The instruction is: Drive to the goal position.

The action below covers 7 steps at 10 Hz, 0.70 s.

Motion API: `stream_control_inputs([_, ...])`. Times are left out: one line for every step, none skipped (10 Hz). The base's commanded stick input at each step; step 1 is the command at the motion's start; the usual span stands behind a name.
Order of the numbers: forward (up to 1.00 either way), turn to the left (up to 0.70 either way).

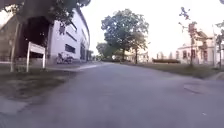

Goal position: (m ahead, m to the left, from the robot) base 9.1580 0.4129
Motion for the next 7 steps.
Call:
stream_control_inputs([0.50, 0.00])
stream_control_inputs([0.50, 0.00])
stream_control_inputs([0.50, 0.00])
stream_control_inputs([0.50, 0.00])
stream_control_inputs([0.50, 0.00])
stream_control_inputs([0.50, 0.00])
stream_control_inputs([0.50, 0.00])
